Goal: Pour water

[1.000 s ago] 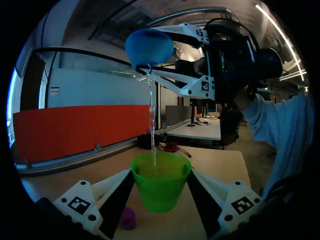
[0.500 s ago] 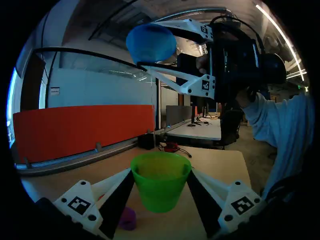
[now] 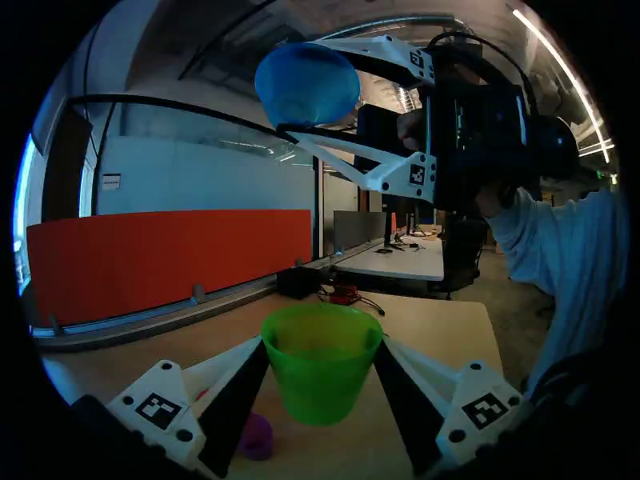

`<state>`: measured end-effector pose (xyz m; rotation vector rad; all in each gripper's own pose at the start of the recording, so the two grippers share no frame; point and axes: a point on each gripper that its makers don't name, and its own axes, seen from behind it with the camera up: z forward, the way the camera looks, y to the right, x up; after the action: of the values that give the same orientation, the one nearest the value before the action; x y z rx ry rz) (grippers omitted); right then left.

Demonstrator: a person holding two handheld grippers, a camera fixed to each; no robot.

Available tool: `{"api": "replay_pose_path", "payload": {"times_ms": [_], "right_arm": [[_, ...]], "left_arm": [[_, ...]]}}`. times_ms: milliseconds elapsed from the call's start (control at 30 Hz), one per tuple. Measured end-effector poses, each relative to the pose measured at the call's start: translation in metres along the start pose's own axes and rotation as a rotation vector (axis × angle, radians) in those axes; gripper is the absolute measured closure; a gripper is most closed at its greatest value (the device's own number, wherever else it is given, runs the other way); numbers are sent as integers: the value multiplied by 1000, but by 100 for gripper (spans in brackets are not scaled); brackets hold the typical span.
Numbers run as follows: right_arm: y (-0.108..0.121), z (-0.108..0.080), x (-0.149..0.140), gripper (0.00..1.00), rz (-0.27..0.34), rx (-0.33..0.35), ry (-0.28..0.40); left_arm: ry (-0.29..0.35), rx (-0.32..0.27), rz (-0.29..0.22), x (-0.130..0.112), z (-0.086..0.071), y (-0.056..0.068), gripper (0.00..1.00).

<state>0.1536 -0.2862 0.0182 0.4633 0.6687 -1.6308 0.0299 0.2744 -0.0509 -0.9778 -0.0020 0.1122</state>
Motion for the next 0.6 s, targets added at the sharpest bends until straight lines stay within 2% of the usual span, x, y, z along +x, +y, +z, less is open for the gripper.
{"api": "replay_pose_path", "payload": {"times_ms": [267, 600], "right_arm": [[0, 0, -3, 9, 26, -2, -2], [5, -2, -10, 9, 134, -12, 0]], "left_arm": [[1, 0, 3, 1, 1, 1, 15], [0, 3, 4, 0, 1, -1, 14]]}}
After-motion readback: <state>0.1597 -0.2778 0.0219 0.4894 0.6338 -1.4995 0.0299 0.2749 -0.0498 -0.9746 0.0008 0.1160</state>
